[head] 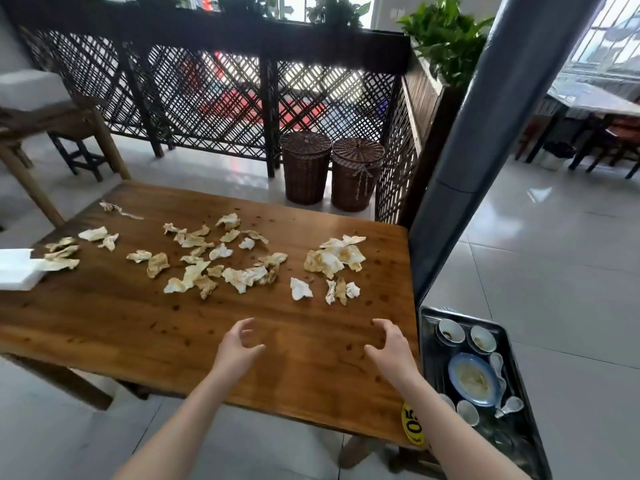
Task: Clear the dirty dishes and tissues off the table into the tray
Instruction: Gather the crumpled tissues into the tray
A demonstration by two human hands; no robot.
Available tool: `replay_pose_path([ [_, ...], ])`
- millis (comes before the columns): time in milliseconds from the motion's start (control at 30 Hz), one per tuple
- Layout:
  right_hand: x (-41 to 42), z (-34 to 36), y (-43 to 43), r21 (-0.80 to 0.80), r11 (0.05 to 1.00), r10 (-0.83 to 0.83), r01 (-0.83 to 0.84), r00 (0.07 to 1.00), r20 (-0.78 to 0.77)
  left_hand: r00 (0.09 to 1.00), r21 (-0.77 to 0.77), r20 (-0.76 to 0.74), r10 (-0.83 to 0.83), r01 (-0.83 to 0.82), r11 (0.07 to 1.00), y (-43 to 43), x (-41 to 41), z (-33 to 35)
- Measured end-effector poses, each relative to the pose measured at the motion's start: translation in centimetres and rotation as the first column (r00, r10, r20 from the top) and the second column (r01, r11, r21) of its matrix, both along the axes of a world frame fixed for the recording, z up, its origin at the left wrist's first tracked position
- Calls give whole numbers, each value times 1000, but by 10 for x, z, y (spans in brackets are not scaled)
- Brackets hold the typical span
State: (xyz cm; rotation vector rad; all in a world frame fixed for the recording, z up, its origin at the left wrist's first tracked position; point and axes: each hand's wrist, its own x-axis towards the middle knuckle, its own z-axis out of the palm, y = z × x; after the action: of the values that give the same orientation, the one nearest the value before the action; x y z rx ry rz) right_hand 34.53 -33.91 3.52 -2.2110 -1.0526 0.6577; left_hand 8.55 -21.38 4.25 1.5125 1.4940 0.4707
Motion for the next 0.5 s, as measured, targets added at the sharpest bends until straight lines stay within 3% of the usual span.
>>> replay_pose_path([
  [500,22,-50,122,-40,999,-13,13,1000,10,998,-44,-32,-49,48,998,92,28,-19],
])
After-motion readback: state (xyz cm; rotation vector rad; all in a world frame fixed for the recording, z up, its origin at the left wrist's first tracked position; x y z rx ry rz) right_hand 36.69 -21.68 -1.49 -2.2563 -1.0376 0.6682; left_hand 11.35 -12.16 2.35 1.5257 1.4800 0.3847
